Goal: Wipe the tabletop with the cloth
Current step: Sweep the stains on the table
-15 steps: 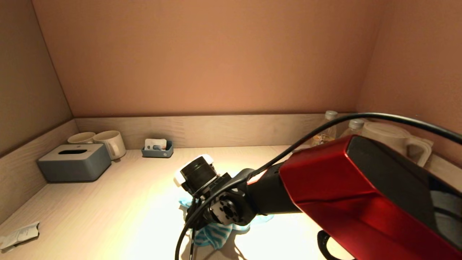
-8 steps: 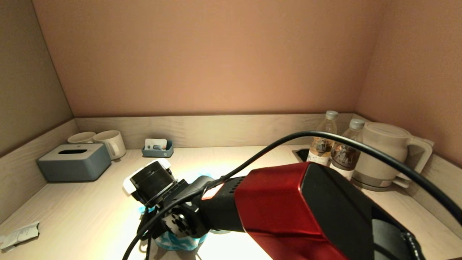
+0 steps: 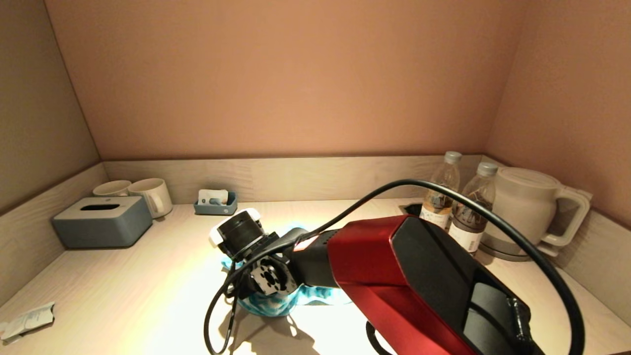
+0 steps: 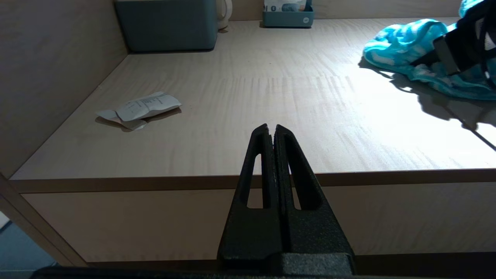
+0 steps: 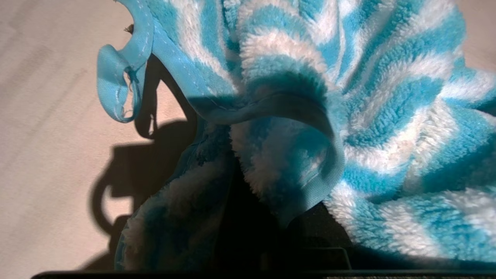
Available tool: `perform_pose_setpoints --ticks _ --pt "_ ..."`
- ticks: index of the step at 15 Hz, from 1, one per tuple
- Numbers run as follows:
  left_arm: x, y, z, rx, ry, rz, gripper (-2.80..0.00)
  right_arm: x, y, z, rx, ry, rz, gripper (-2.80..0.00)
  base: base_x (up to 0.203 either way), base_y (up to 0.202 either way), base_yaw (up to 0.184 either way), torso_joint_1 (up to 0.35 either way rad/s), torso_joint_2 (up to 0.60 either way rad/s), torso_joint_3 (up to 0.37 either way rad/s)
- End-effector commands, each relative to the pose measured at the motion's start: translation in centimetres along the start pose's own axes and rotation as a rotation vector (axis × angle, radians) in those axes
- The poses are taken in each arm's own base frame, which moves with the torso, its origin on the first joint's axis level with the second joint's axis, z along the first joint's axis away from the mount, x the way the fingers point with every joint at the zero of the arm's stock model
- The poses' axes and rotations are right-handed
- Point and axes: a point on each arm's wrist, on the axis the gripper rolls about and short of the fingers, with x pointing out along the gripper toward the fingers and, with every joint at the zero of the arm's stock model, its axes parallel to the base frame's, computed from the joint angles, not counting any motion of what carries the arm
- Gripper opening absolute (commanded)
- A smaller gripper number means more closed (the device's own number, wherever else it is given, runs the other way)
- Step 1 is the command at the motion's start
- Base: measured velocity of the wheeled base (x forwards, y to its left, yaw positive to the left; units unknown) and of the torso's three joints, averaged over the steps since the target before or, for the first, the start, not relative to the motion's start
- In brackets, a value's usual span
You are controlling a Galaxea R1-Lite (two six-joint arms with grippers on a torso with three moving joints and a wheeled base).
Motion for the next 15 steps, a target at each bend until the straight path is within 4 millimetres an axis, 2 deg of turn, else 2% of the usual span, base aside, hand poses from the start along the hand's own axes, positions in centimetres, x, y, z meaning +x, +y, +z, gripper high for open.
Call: perform_pose_setpoints --ticks 1,5,7,9,12,13,15 --pt "0.0 0.0 0.0 -0.001 0.0 0.001 -2.8 0.3 -2.1 -0.8 0.046 0.05 -0.039 -2.8 0.0 0.0 0.0 0.0 0.0 0.0" --pt "0.0 0.0 0.0 -0.001 0.0 0.002 -2.8 -2.2 -5.9 -2.1 0.103 0.107 -0.101 -2.8 0.0 0.0 0.0 0.0 0.0 0.0" --pt "0.0 0.0 0.0 -0.001 0.0 0.001 -2.8 -4.0 -7.0 -3.1 0.11 0.127 -0.116 -2.8 0.0 0.0 0.0 0.0 0.0 0.0" --pt "0.0 0.0 0.0 -0.001 0.0 0.002 -2.8 -5.4 -7.0 -4.6 0.102 0.133 -0.112 -2.8 0.0 0.0 0.0 0.0 0.0 0.0" --pt "0.0 0.0 0.0 -0.001 0.0 0.002 -2.8 -7.4 -2.9 -6.2 0.02 0.094 -0.031 -2.8 0.0 0.0 0.0 0.0 0.0 0.0" --pt "0.0 0.0 0.0 -0.001 0.0 0.0 -2.8 -7.6 -2.0 -6.3 0.007 0.076 -0.013 -2.8 0.0 0.0 0.0 0.0 0.0 0.0" --pt "0.0 0.0 0.0 -0.001 0.0 0.0 -2.8 -7.9 1.0 -5.8 -0.034 0.029 0.043 -2.8 0.0 0.0 0.0 0.0 0.0 0.0"
